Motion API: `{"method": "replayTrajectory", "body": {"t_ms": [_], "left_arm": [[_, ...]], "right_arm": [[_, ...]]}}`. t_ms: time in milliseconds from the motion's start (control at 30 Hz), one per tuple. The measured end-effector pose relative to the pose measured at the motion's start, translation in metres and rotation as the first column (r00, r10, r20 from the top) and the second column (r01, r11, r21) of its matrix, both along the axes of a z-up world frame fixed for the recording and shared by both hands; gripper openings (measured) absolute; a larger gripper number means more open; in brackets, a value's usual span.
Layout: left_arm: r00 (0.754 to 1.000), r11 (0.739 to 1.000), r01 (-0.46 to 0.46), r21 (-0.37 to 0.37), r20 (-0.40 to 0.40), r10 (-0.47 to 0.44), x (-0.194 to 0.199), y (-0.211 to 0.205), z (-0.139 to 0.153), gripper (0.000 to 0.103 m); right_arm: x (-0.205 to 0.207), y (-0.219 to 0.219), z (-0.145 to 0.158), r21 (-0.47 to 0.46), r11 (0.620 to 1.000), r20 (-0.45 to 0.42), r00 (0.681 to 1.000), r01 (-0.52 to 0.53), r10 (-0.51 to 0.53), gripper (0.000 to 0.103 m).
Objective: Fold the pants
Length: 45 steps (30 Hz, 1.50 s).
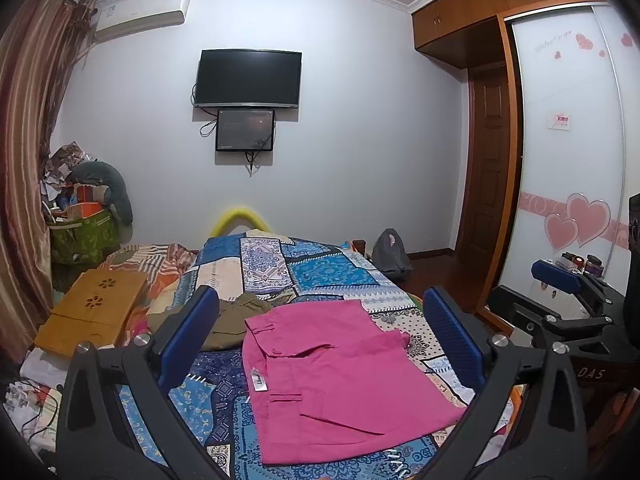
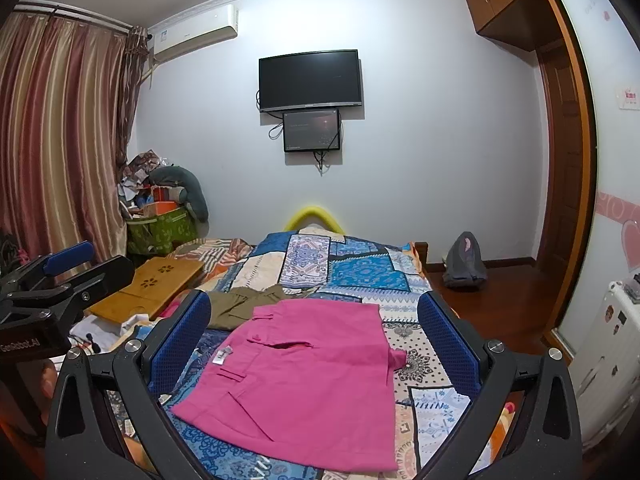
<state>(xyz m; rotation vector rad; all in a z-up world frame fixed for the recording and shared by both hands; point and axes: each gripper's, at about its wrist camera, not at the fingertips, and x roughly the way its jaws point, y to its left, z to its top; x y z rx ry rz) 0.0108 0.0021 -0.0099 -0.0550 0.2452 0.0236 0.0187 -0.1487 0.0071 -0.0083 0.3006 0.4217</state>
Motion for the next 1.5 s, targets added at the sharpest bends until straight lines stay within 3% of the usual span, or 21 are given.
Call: {"method": "replayTrajectory", "body": {"t_ms": [1500], "left_arm": [[1.000, 1.000, -0.023, 0.020, 0.006, 0.023, -0.0009, 0.0019, 0.0031, 0.103]], "right_arm": [[0.0019, 0.0064, -0.0033, -0.032, 0.999, 0.011, 1.000, -0.009, 0.009, 0.103]]}}
